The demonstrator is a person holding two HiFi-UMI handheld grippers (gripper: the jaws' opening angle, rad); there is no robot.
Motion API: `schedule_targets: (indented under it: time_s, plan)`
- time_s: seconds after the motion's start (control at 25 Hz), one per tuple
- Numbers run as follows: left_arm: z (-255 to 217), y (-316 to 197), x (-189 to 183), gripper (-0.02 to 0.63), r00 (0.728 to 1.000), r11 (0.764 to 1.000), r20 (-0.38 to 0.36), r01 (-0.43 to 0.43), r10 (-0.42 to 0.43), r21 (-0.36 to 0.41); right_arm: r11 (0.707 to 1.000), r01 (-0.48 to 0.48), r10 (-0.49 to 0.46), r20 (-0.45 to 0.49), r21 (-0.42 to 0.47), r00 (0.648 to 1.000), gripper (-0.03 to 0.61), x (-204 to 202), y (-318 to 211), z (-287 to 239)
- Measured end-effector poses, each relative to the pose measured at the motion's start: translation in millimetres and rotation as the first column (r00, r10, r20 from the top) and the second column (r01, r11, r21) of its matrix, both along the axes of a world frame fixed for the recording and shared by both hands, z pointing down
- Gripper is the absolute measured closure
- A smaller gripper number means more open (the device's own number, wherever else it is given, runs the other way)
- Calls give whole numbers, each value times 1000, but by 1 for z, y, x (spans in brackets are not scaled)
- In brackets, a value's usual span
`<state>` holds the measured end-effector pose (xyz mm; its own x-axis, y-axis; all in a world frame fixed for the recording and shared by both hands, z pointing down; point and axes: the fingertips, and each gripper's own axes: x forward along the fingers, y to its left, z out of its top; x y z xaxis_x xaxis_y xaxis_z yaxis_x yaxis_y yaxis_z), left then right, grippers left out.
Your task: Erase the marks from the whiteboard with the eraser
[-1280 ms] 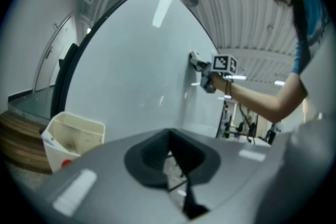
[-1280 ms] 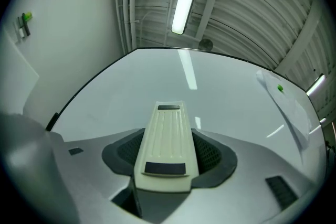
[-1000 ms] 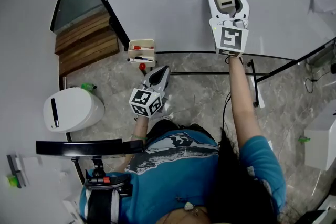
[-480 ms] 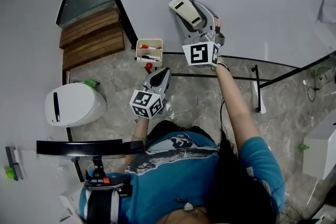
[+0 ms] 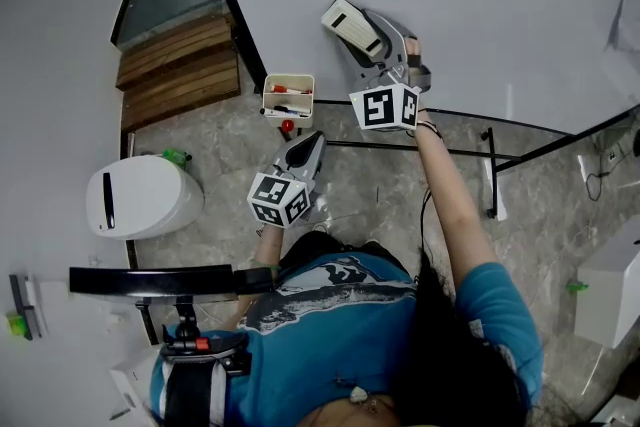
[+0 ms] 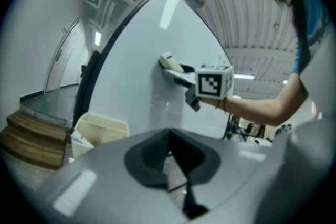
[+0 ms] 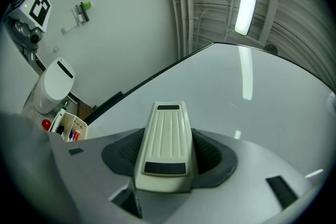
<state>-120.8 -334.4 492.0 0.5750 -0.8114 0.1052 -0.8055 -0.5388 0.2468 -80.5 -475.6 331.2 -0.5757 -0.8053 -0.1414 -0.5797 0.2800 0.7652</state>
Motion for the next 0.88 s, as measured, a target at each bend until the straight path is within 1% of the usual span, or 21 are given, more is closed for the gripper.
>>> schedule_targets:
  time_s: [0.2, 0.4, 0.48, 0.56, 0.72, 0.88]
  plan:
    - [-2, 2, 4, 609, 1000, 1000, -4, -19, 19, 2, 997, -38, 37, 21, 60, 999, 316, 33, 5, -45]
    - [-8, 3, 24, 609, 998, 998, -6, -66, 66, 11, 989, -95, 84, 97, 116, 992, 316, 87, 7, -105]
    - [-10, 4, 31, 609, 996, 996, -6, -84, 84, 12, 984, -94, 72, 143, 149, 987, 316, 107, 9, -129]
    - [-11, 4, 36, 609, 995, 995, -6, -97, 97, 13, 981, -103, 69, 200, 166, 977, 316, 129, 10, -151]
    - [-14, 3, 43, 609, 994, 994, -9, -104, 104, 14, 977, -164, 114, 321, 134, 940, 316, 183, 11, -185]
    - [-15, 2, 47, 609, 995, 995, -10, -101, 101, 13, 966, -212, 146, 359, 151, 922, 316, 228, 11, -211]
